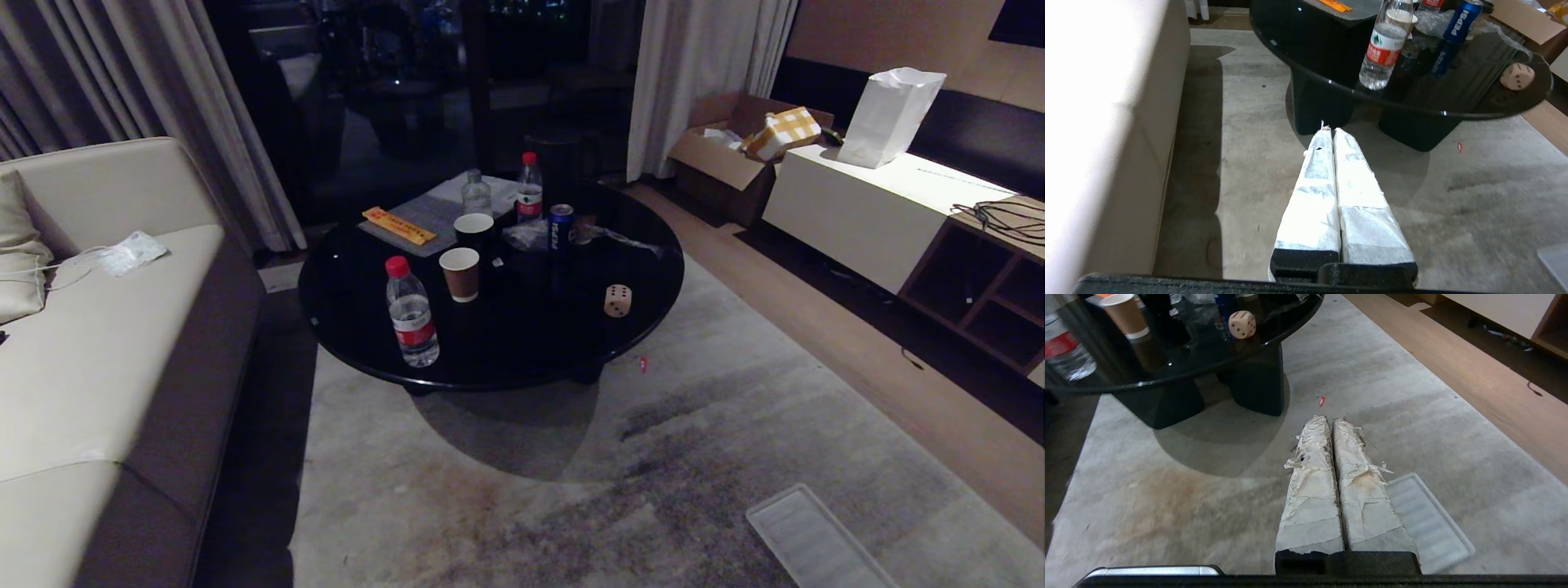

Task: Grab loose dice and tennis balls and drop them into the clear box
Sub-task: Pick up toys out of the box

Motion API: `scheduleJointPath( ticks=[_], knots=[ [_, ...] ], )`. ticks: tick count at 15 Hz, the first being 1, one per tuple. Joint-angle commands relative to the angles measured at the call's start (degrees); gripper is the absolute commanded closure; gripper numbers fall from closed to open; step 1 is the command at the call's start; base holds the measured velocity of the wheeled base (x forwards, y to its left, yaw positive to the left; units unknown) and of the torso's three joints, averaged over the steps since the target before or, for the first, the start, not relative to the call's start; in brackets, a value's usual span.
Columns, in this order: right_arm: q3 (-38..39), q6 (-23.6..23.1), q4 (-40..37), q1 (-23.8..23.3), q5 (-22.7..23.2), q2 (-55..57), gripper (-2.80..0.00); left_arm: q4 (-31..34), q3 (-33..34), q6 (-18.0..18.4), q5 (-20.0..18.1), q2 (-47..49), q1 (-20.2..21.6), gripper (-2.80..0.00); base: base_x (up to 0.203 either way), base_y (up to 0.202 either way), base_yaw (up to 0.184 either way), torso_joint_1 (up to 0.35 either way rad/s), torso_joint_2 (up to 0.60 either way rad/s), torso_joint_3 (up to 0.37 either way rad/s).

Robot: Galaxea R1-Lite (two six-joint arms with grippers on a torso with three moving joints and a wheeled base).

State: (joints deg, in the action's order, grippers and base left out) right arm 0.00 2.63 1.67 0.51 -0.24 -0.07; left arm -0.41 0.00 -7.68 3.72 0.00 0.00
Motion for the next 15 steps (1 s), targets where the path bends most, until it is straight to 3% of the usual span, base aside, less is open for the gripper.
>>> scheduleJointPath(
  ticks=[1,15],
  knots=[
    [0.62,0.0,0.09,0.02,-0.02,-0.01,0.0,-0.03,0.09,-0.05,0.06,0.09,0.0,0.0,0.182,0.0,-0.001,0.002,0.01,0.006],
    [0.62,0.0,0.01,0.02,-0.02,-0.01,0.0,-0.03,0.09,-0.05,0.06,0.09,0.0,0.0,0.182,0.0,-0.001,0.002,0.0,0.001]
  ],
)
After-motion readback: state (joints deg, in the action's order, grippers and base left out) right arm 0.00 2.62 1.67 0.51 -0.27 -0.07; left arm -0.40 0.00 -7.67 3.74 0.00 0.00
